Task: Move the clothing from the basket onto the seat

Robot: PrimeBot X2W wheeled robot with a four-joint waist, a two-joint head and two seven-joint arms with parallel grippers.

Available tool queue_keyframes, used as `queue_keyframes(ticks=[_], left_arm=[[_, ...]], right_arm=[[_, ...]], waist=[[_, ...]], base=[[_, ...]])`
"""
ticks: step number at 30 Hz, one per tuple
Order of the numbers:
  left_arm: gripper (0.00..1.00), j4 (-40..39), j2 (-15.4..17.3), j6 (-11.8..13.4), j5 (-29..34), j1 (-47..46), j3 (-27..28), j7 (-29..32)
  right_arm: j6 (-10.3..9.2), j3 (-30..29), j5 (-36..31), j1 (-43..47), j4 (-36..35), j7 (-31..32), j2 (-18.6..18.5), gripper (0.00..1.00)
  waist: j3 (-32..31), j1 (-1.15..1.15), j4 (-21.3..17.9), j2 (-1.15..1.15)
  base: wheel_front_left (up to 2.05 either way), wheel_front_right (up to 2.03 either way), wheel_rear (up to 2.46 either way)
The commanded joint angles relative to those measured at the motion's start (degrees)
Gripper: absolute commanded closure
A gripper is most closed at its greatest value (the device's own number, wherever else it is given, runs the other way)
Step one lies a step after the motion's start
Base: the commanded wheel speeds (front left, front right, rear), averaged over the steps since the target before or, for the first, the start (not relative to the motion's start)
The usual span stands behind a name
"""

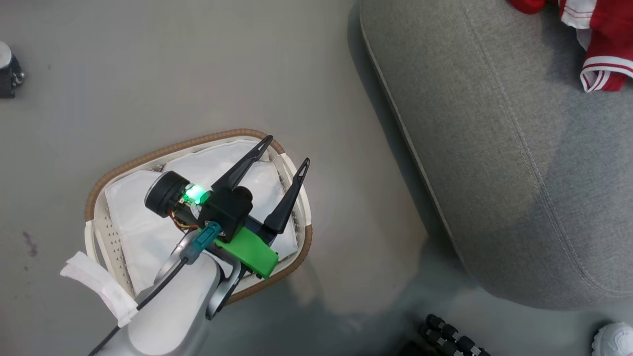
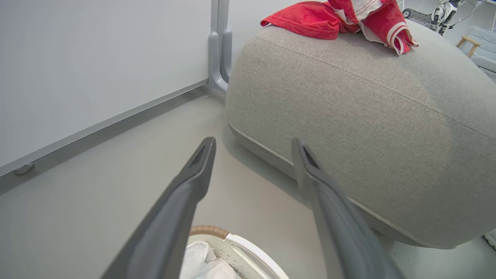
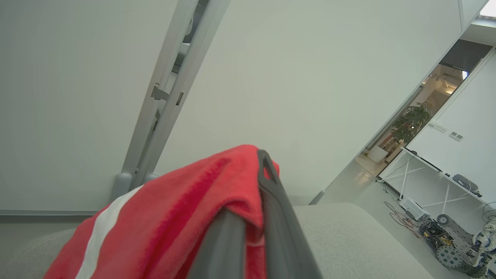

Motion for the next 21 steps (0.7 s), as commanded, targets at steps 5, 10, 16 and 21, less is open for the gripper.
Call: queue_keyframes(ticks=[5, 10, 16, 21], left_arm=[[0.00, 0.55, 0.62, -0.10, 0.11, -0.92, 0.06, -0.04], [0.00, 1.01, 0.92, -0.11, -0.13, -0.56, -0.15, -0.04], [0.00, 1.87, 0.80, -0.11, -0.37, -0.58, -0.74, -0.04], [0.00, 2.60, 0.51, -0.10, -0.82, 0.15, -0.72, -0.04]], right_arm=[[-0.08, -2.15, -0.44, 5.25, 0.57, -0.14, 2.65, 1.00], [-0.08, -4.01, -0.65, 9.73, 0.81, -0.14, 5.92, 1.00], [-0.08, -5.71, -1.98, 14.07, 0.70, -0.14, 8.15, 0.97], [-0.08, -6.63, -3.18, 17.17, -0.38, -0.14, 10.08, 0.00]], waist=[[3.48, -0.01, -0.24, 0.00], [3.14, -0.01, -0.83, 0.00], [2.09, -0.01, -1.37, 0.00], [0.72, -0.01, -1.78, 0.00]], base=[[0.00, 0.00, 0.00], [0.00, 0.00, 0.00], [0.00, 0.00, 0.00], [0.00, 0.00, 0.00]])
